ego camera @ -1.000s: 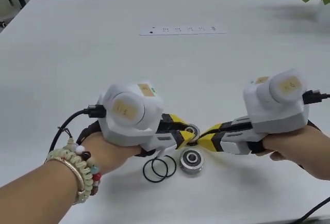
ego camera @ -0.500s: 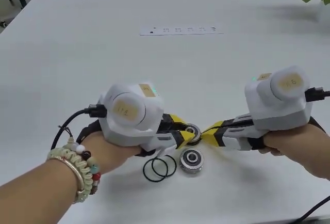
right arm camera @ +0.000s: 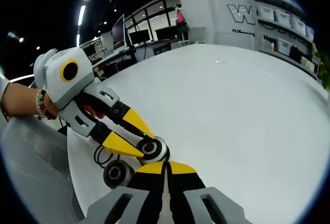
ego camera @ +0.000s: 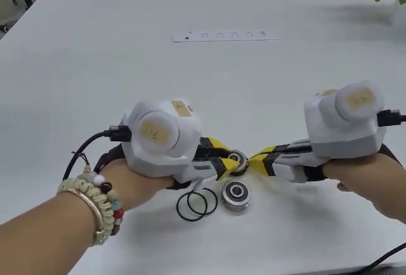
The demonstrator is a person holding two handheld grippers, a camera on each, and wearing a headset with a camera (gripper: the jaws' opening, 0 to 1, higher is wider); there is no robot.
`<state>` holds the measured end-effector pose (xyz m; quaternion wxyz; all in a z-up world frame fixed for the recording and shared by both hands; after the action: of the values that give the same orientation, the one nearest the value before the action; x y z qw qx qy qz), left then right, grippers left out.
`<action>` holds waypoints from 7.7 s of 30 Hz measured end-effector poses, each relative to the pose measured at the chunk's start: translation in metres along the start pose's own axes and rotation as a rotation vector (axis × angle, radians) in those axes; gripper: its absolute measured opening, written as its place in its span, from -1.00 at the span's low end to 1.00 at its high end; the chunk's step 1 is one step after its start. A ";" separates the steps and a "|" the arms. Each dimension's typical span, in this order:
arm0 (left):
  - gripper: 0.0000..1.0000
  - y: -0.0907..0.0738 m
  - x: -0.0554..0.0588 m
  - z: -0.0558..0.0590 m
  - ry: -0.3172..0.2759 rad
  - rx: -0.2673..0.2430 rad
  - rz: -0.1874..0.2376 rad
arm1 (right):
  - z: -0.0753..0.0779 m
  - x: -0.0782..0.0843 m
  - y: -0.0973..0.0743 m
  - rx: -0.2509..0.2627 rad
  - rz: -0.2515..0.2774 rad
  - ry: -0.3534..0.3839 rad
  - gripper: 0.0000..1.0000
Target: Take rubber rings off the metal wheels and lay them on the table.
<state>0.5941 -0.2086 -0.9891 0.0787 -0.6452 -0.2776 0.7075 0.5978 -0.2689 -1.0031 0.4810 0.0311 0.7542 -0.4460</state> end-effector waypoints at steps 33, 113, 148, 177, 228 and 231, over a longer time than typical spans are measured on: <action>-0.73 0.001 0.000 0.001 0.001 -0.010 0.010 | -0.015 -0.011 -0.013 -0.075 0.014 0.332 -1.00; 0.48 -0.164 -0.055 0.041 0.028 -0.068 0.088 | -0.064 -0.050 -0.025 -0.226 0.101 0.251 -1.00; 0.72 -0.184 0.031 0.063 -0.175 -0.177 0.048 | -0.091 -0.004 0.003 -0.239 -0.098 -0.016 -1.00; 0.69 -0.181 0.033 0.068 -0.185 -0.176 0.038 | -0.085 -0.008 0.007 -0.194 -0.070 -0.052 -0.92; 0.67 -0.196 -0.048 0.021 0.037 -0.182 0.076 | -0.016 -0.011 -0.013 -0.051 -0.012 0.060 -0.67; 0.65 -0.189 -0.061 0.015 0.074 -0.167 0.081 | -0.016 -0.006 -0.010 -0.052 -0.029 0.025 -0.62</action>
<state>0.5424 -0.0837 -0.8424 0.0059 -0.6858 -0.3062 0.6602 0.5853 -0.2616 -0.9894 0.4656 0.0134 0.7719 -0.4327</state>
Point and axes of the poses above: the centre of the closed fingertips' face, and the gripper's own axes: y roughly forward along the fingers, z roughly to its right, x roughly out of its underside, the point moved 3 cm from there along -y, roughly backward along the fingers, and after that the axes turned 7 degrees about x, right-handed, at the moved point
